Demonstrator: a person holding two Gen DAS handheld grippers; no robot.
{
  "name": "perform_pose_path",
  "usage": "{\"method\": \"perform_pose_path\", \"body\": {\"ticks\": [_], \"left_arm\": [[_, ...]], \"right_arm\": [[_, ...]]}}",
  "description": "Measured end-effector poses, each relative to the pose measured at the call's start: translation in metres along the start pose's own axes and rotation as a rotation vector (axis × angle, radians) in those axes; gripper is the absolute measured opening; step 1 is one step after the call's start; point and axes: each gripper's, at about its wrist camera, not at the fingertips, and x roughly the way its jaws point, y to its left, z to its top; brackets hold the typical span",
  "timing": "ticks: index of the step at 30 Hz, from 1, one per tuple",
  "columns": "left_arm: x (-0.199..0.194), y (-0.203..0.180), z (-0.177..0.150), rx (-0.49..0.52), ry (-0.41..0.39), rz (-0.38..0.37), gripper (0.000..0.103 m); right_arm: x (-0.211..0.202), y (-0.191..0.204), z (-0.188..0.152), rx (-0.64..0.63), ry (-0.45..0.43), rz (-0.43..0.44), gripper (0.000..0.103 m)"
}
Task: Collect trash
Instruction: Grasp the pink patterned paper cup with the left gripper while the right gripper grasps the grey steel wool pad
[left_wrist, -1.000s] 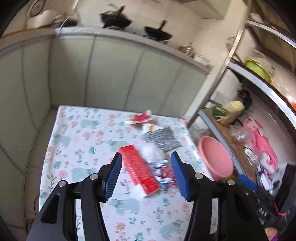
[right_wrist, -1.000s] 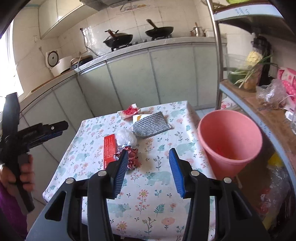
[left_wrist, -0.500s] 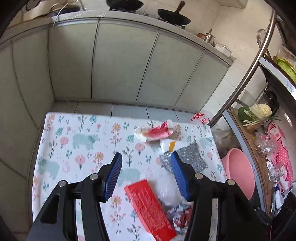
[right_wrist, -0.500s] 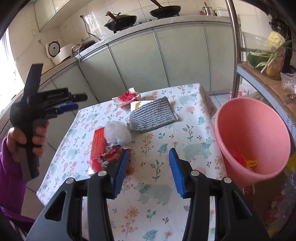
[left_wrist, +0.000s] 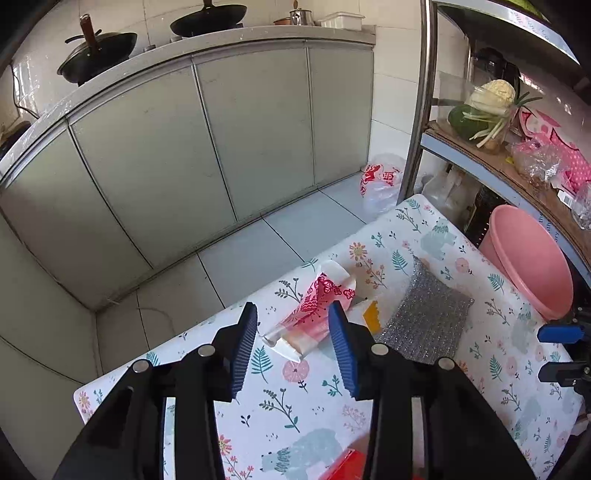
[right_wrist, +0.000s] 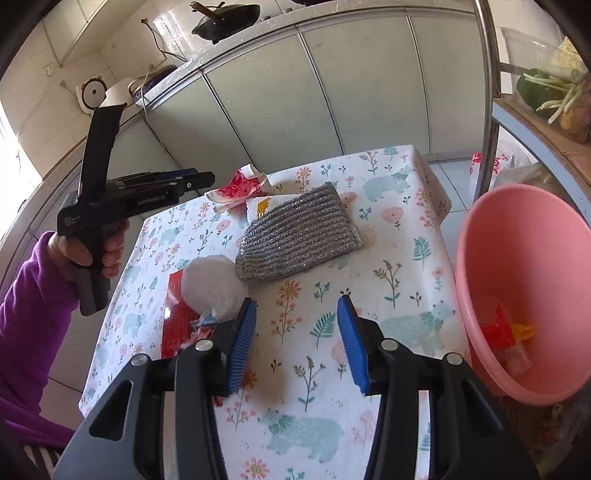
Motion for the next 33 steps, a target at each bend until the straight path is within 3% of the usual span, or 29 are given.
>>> {"method": "perform_pose_path", "body": {"ticks": [6,9,11,19,24,27,28,29,32,33], "left_arm": [[0.024,0.002,-0.009,0.037,0.033,-0.018,0.016],[0.024,0.001,-0.014,0.051,0.011,-0.047,0.012],[0.016,0.002,-0.017,0.040,-0.021,-0.062,0.000],[-0.017,0.022,-0.032,-0.125,-0.094,-0.136,0.000],[-0.034,0.045,-0.039,-0.234,-0.116,-0.192,0.000],[-0.035,0.061,-0.036,-0.314,-0.125,-0.146,0.015],[-0.034,0.067,-0.034,-0.348,-0.121,-0.122,0.030],[-0.031,0.071,-0.033,-0.368,-0.125,-0.109,0.039],[-0.017,0.075,-0.029,-0.369,-0.115,-0.053,0.042],[-0.008,0.076,-0.029,-0.368,-0.098,-0.038,0.042]], "right_arm": [[0.021,0.004,0.027,-0.022,0.012,-0.001,0.046],[0.032,0.006,0.044,-0.041,0.011,-0.007,0.046],[0.041,0.005,0.052,-0.041,0.030,0.003,0.046],[0.092,-0.019,0.080,-0.018,0.114,-0.075,0.047],[0.112,-0.015,0.073,-0.056,0.131,-0.119,0.047],[0.114,-0.007,0.065,-0.121,0.101,-0.168,0.048],[0.113,-0.005,0.062,-0.134,0.094,-0.181,0.048],[0.114,-0.003,0.060,-0.146,0.086,-0.193,0.048],[0.112,-0.003,0.057,-0.145,0.069,-0.192,0.047],[0.110,-0.003,0.055,-0.148,0.066,-0.194,0.042]]}}
